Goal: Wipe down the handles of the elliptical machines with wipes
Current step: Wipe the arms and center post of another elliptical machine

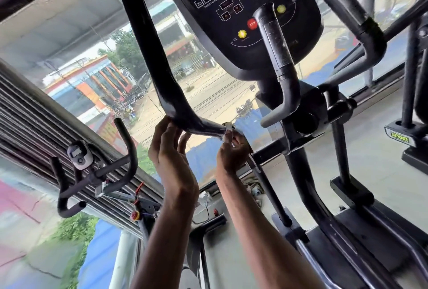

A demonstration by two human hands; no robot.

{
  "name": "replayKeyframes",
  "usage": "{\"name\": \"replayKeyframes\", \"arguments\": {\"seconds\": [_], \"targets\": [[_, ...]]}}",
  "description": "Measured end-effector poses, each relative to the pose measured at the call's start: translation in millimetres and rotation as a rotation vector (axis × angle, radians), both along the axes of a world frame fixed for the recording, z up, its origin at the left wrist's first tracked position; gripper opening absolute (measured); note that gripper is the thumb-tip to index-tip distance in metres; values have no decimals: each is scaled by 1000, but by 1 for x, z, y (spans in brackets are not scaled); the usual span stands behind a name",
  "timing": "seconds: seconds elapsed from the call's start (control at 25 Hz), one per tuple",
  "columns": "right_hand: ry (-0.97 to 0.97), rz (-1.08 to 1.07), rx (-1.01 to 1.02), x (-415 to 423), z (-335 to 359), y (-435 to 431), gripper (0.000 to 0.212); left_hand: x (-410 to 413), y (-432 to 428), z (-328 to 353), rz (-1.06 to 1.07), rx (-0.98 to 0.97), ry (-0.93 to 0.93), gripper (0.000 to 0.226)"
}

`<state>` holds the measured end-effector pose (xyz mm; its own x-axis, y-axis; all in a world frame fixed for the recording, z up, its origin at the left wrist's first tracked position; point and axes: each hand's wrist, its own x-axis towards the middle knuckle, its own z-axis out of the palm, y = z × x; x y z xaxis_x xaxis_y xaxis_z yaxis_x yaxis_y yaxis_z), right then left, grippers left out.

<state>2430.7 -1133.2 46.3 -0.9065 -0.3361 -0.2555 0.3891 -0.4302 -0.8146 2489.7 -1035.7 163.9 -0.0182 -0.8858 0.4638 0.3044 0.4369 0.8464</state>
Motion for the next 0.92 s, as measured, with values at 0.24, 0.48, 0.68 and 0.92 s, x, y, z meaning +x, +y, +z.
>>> {"name": "replayKeyframes", "arguments": {"seconds": [0.24, 0.48, 0.68, 0.92], "targets": [[182, 15, -134, 10, 6, 30, 7, -11, 5, -1, 104, 7, -11, 31], [676, -140, -377, 26, 51, 84, 7, -9, 4, 1, 85, -11, -12, 30], [632, -109, -113, 7, -9, 35, 3, -8, 1, -3, 117, -49, -49, 30], [500, 23, 116, -33, -60, -12, 6, -13, 4, -8, 174, -66, -62, 26]]}}
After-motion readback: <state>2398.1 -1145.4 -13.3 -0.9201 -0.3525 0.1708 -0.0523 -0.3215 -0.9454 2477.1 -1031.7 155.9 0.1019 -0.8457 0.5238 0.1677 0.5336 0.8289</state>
